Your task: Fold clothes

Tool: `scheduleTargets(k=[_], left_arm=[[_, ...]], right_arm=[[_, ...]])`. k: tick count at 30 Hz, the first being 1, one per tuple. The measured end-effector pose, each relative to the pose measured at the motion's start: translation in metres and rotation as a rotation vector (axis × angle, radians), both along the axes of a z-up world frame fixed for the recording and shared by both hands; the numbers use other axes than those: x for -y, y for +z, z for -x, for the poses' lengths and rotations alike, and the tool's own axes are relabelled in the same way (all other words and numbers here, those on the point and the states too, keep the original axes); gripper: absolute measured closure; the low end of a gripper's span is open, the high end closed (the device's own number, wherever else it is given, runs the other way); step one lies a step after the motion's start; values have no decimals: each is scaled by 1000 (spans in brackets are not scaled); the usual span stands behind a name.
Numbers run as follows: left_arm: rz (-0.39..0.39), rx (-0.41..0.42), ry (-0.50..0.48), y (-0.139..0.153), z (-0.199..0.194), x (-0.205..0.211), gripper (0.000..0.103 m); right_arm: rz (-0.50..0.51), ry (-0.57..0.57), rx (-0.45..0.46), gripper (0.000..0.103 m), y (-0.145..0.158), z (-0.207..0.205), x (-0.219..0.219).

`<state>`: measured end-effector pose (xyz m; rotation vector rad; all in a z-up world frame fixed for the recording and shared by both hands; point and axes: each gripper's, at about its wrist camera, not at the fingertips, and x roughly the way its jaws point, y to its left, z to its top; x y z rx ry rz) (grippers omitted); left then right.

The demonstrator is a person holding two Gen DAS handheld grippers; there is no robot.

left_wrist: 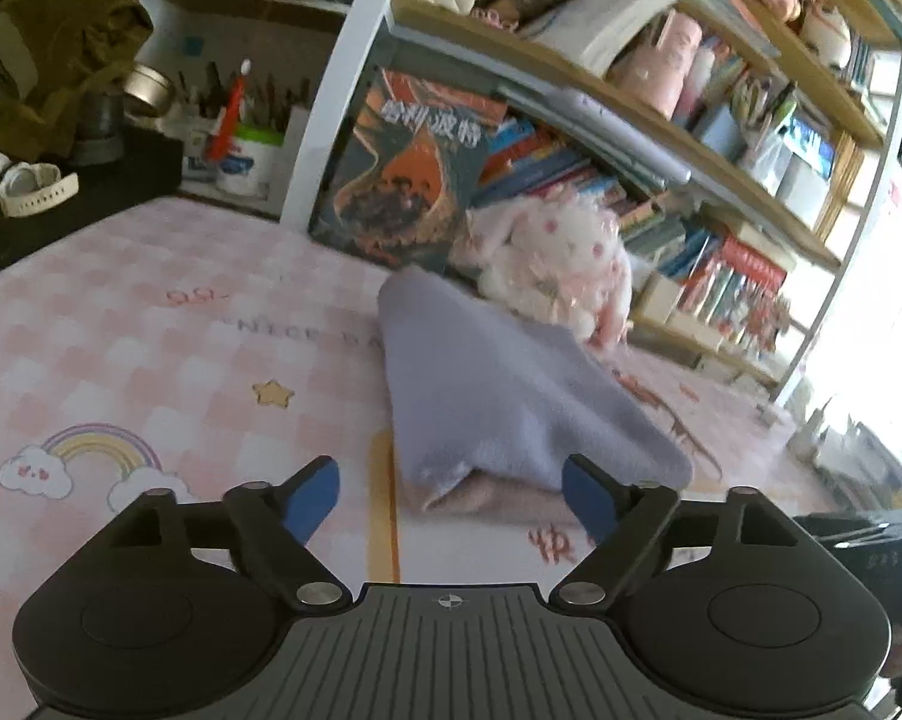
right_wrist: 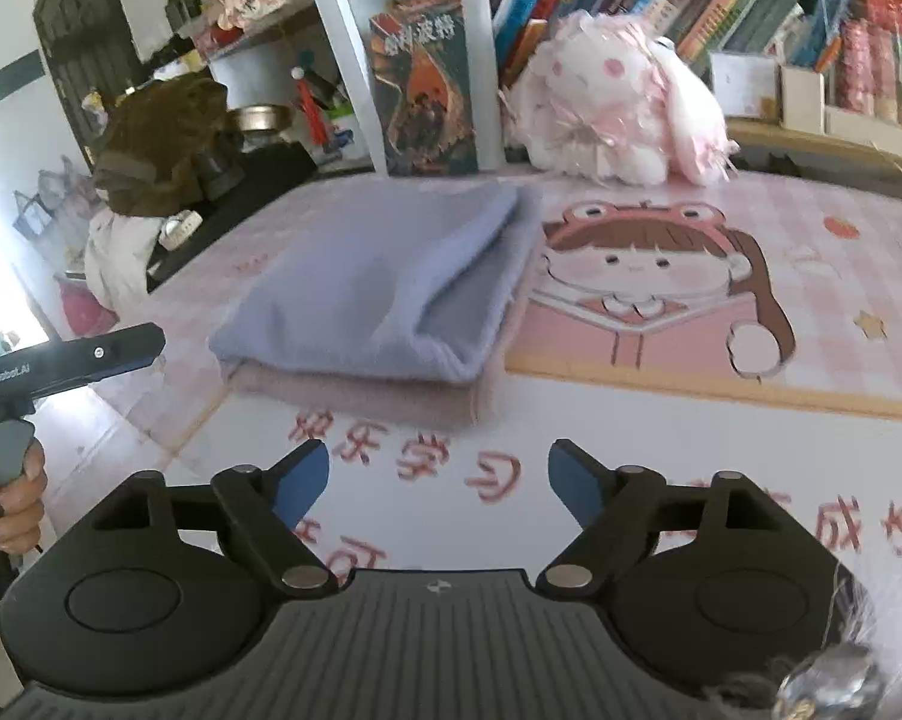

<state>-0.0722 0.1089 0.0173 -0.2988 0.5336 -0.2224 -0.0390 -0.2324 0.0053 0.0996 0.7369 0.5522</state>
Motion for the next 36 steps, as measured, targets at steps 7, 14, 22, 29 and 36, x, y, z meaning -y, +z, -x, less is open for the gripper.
scheduleTargets(k=[7, 14, 22, 29, 36], left_arm=[[49, -84, 34, -4, -27, -22, 15], [314, -149, -1, -14, -63, -53, 16], [426, -245, -47, -33, -107, -55, 18], [486, -302, -140, -41, -138, -35, 37], [241, -169, -126, -16, -119, 1, 52]], right_arm=[[-96, -49, -102, 18, -3, -13, 16], [-288, -120, -250, 18, -8, -49, 32], [-329, -115, -326, 18, -18, -91, 21], [-351, -56, -332, 22, -23, -129, -3], [-158, 16, -158, 66, -8, -123, -37]])
